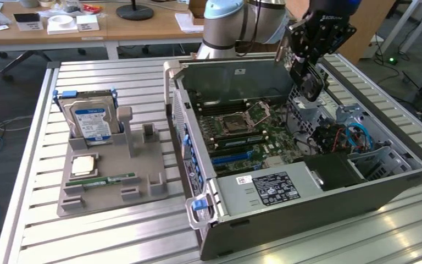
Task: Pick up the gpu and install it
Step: 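Pick up the gpu and move the gpu toward the slot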
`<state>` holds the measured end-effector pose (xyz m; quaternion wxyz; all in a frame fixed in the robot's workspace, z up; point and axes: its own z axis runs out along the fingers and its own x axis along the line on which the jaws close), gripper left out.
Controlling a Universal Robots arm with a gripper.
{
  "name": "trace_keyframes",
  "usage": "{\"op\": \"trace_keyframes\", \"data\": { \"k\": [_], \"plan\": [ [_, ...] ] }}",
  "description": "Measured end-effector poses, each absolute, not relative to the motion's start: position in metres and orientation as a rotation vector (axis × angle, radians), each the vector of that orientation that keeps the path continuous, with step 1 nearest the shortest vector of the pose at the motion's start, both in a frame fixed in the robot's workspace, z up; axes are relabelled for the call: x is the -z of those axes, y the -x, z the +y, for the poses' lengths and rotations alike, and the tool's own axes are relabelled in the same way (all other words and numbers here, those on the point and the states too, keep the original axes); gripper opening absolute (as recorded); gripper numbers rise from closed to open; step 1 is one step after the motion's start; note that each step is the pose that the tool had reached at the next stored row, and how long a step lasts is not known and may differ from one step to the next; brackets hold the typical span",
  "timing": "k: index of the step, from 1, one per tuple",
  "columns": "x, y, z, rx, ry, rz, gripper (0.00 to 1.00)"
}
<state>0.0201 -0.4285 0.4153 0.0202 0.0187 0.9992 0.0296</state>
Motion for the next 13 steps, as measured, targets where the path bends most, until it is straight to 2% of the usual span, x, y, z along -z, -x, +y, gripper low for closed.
{"op": "trace_keyframes", "data": {
  "k": [13],
  "plan": [
    [-0.415,-0.047,-0.429,-0.091,-0.057,3.099,0.26]
  ]
}}
